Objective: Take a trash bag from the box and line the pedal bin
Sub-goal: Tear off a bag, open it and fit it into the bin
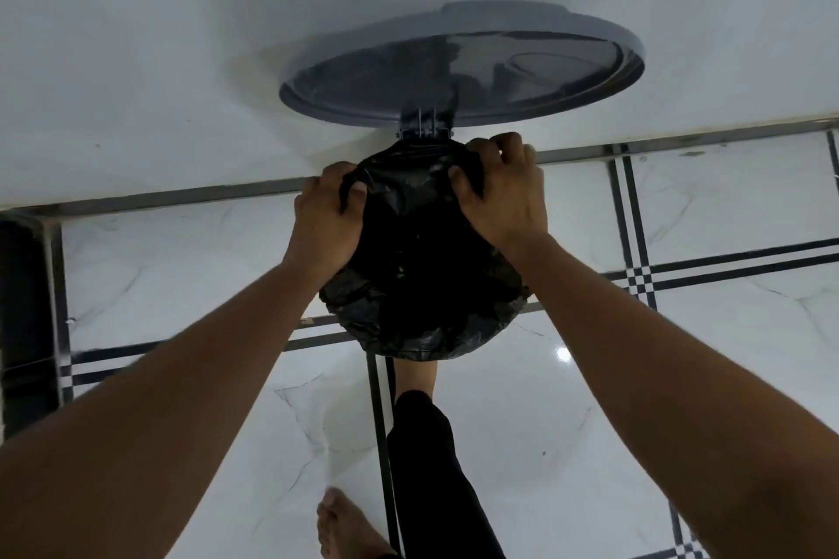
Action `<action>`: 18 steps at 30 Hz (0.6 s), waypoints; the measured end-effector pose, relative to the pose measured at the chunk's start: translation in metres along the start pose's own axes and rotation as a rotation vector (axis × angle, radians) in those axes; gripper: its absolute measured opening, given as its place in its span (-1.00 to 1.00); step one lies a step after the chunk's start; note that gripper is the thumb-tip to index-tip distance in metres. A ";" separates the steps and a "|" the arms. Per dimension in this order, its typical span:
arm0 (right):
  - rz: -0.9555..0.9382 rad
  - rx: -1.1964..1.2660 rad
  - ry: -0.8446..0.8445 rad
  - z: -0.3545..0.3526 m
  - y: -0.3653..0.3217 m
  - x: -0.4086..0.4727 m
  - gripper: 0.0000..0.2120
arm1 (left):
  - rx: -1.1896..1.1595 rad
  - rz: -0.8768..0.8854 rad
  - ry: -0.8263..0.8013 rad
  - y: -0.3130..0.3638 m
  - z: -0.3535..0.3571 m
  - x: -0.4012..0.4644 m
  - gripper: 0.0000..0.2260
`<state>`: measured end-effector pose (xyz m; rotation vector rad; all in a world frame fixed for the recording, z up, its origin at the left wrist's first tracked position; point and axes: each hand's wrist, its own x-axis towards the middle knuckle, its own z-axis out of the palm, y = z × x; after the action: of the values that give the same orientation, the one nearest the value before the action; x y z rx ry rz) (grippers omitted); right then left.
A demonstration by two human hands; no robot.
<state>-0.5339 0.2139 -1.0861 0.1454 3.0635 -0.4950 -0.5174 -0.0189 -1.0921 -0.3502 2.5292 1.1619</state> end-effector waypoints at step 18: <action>0.196 0.061 -0.806 0.058 -0.057 -0.063 -0.69 | -0.399 -0.282 0.082 0.011 -0.002 -0.006 -0.68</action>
<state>-0.4759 0.1362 -1.1196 0.1882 2.2251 -0.4817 -0.5167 -0.0132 -1.0811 -0.8373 2.2032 1.5523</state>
